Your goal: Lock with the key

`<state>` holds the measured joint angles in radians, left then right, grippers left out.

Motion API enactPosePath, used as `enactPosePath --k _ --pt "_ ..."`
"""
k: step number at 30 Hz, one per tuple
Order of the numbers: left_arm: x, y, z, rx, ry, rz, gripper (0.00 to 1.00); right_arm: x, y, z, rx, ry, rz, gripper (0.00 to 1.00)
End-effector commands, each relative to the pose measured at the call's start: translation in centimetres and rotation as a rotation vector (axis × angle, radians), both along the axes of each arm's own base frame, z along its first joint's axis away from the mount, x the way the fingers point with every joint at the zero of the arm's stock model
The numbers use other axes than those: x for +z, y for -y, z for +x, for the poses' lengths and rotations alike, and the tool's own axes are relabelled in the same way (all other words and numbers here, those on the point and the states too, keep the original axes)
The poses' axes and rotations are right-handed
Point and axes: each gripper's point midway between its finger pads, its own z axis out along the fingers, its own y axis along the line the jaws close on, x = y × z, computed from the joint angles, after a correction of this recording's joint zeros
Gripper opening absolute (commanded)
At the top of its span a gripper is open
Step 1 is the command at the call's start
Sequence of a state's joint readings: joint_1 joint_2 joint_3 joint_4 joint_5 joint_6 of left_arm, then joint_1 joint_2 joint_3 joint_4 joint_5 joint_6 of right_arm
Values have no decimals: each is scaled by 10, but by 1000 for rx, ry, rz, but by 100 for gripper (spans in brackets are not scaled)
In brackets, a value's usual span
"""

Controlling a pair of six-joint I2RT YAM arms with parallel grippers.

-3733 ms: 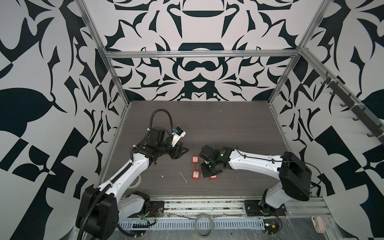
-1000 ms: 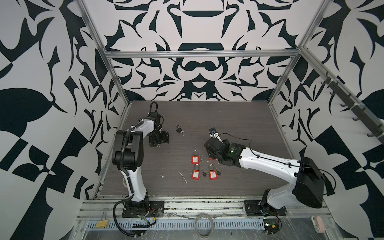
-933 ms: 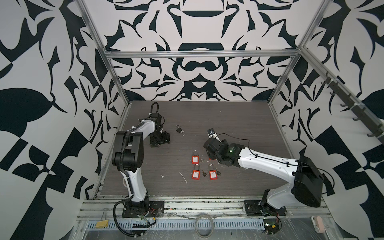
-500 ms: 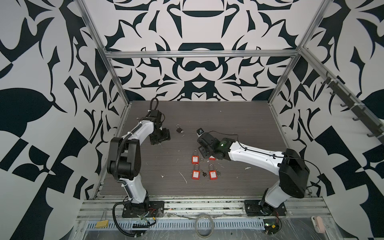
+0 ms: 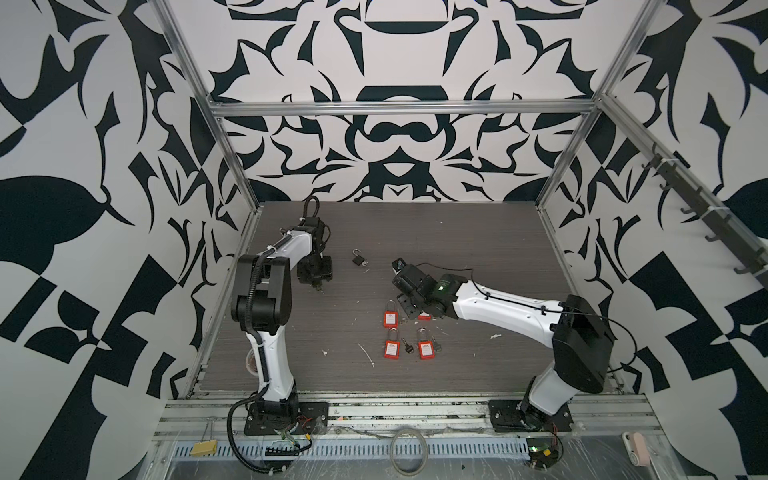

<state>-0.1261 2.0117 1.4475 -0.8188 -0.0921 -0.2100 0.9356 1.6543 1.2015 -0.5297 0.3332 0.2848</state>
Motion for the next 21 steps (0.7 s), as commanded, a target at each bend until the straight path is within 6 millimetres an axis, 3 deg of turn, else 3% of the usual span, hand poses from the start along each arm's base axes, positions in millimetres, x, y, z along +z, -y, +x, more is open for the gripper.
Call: enactPosePath --k 1,5,10,15,21 --pt "-3 -5 -2 11 -36 16 58 11 7 -1 -21 17 11 55" --pt "-7 -5 -2 25 -47 15 52 9 8 0 -21 19 5 55" --pt "-7 -8 -6 28 -52 29 57 4 9 -2 -18 12 0 54" --pt "-10 -9 -7 36 -60 26 56 -2 9 -2 -6 5 -15 54" --pt "-13 -7 -8 51 -71 14 44 -4 13 -2 -5 10 -34 54"
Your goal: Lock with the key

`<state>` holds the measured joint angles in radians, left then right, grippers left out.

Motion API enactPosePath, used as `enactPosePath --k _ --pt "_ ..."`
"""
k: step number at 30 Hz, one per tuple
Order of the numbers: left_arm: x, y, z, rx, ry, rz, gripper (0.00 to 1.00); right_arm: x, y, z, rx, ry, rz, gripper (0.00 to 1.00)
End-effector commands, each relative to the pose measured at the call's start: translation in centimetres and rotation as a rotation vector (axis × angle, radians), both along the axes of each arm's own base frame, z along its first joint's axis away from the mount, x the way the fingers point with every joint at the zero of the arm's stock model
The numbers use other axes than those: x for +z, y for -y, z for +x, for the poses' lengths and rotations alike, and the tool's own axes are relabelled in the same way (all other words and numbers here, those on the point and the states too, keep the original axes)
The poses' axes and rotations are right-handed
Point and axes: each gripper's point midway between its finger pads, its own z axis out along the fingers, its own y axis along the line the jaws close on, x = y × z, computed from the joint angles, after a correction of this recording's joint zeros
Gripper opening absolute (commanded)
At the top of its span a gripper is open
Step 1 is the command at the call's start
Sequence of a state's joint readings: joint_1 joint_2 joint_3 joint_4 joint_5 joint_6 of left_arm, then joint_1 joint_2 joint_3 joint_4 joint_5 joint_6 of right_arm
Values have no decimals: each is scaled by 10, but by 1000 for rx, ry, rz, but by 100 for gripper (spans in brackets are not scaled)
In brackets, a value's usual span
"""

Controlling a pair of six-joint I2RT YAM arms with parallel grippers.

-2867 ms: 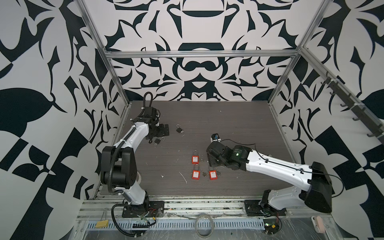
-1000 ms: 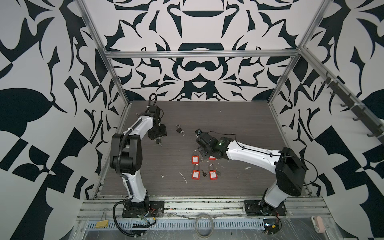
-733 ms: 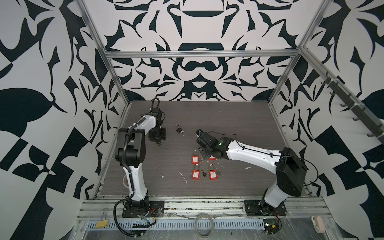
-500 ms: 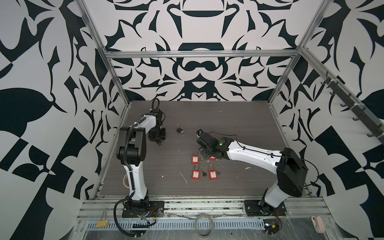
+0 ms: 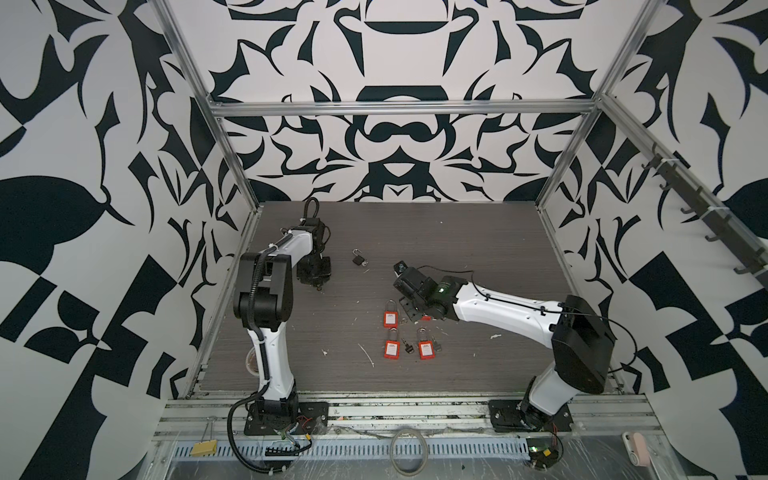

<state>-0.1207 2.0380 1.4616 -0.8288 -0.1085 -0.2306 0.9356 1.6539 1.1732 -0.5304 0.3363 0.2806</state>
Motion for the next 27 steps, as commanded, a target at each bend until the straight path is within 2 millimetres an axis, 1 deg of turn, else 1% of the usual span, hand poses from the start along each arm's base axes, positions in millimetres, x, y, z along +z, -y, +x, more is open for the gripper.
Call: enactPosePath --k 1,2,7,9,11,15,19,22,23,26,27 --pt "-8 -1 -9 29 -53 -7 43 5 7 3 -8 25 -9 54" --pt "-9 0 -9 32 -55 -13 40 4 7 2 -8 24 -8 54" --pt "-9 3 -15 58 -66 -34 39 1 8 2 -8 21 -14 54" --pt "-7 6 -18 73 -69 -53 35 0 9 2 -7 22 -17 54" --pt "-4 7 -23 105 -68 -64 34 -2 9 2 -3 20 -21 54" --pt "0 15 -37 205 -76 -108 33 -3 7 2 9 22 -18 54" --pt "5 34 -48 303 -77 -148 34 -4 4 2 23 19 -12 54" --pt "7 51 -60 354 -87 -150 35 -4 3 1 31 17 -6 54" --pt "8 54 -63 376 -83 -141 36 -4 2 1 33 15 -3 54" --pt "10 69 -80 450 -90 -130 35 -4 -1 -2 45 5 14 54" --pt "10 77 -79 465 -73 -145 35 -4 -1 -3 48 2 20 54"
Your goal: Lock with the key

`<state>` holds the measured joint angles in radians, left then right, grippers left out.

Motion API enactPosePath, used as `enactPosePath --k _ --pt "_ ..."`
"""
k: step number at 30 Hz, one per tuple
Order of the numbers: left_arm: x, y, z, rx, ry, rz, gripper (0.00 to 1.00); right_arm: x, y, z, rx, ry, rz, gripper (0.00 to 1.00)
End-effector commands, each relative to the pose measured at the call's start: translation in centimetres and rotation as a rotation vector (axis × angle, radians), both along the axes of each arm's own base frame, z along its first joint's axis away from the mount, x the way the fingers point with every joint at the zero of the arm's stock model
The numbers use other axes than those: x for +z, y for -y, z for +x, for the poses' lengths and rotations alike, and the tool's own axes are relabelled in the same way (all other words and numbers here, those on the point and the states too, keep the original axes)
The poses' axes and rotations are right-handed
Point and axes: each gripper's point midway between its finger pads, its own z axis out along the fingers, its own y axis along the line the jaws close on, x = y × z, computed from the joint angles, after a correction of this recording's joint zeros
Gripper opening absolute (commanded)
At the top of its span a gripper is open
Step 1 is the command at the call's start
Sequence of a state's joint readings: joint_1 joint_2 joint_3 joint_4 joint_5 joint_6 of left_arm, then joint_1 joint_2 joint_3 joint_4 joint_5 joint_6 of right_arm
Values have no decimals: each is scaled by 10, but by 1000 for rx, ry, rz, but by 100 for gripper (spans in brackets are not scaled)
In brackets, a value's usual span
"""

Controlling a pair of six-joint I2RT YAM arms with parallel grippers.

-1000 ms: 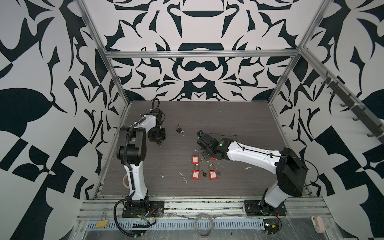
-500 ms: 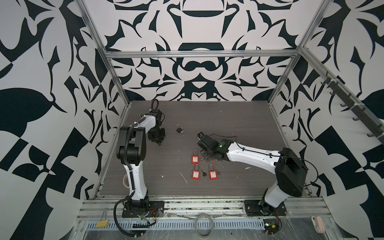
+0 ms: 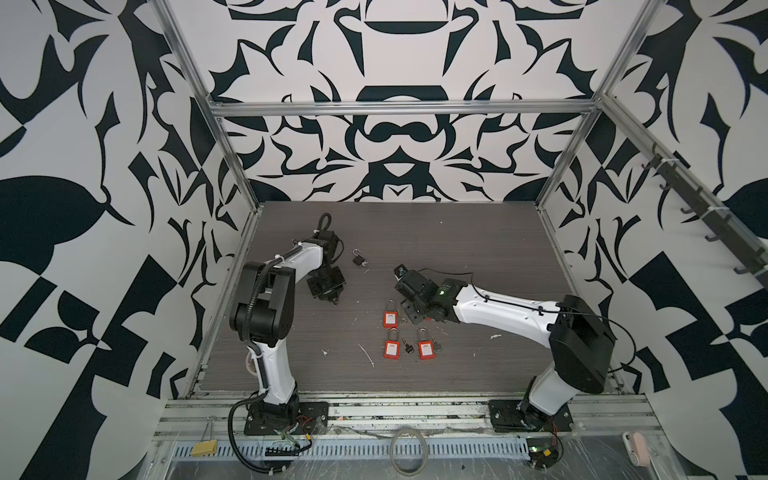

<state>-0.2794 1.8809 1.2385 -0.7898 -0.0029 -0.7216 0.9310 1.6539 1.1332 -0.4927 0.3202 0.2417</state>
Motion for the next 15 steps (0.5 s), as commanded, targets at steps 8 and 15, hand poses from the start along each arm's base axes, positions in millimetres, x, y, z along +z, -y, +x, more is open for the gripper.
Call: enactPosePath --k 8,15 --pt "5 48 -32 205 -19 -31 46 9 -6 -7 54 -18 44 53" --pt "40 45 -12 159 119 -28 73 13 -14 -13 102 -57 56 54"
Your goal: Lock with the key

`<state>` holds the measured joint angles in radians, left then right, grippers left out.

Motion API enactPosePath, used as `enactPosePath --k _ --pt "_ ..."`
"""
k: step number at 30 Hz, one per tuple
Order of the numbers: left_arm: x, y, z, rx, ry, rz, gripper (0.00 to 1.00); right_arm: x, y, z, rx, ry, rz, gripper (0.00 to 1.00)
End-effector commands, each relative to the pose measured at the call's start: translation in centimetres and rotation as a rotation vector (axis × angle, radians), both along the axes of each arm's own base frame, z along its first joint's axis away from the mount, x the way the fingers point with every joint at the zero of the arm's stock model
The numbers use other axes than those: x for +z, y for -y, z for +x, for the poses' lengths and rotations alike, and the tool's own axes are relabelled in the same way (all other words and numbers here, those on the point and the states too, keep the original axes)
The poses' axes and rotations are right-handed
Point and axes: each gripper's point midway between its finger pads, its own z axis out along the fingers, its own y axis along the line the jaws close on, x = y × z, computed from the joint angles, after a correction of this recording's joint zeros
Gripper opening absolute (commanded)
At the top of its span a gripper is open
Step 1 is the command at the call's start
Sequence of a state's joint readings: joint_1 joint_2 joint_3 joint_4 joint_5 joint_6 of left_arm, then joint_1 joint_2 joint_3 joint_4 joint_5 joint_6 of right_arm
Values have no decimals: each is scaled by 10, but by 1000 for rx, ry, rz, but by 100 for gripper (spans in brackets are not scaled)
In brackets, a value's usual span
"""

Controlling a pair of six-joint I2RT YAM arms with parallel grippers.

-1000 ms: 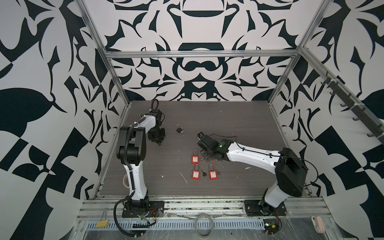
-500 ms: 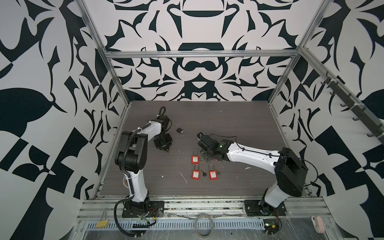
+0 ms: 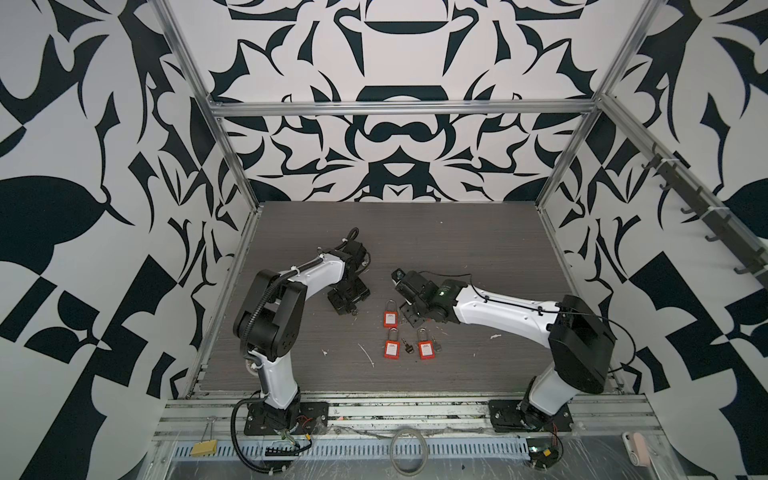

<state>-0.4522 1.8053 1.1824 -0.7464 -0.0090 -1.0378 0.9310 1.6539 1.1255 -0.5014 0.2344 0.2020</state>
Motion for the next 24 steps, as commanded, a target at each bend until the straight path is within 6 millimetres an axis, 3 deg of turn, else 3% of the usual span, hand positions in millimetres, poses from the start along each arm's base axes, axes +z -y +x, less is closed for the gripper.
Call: enactPosePath --k 1,5,11,14,19,24 --pt "40 -12 20 2 129 16 74 21 -14 -3 47 -16 68 54" --pt "77 -39 47 -26 276 -5 74 22 -36 -6 89 -103 91 53" --pt "93 -110 68 10 351 -98 74 13 -84 -3 70 -273 111 50" --pt "102 -131 72 -18 392 -84 74 11 -107 3 68 -297 111 50" --pt "101 -145 74 -76 407 -63 75 4 -144 11 76 -323 111 51" --pt "92 -149 75 -120 404 -90 76 -5 -168 18 35 -348 107 51"
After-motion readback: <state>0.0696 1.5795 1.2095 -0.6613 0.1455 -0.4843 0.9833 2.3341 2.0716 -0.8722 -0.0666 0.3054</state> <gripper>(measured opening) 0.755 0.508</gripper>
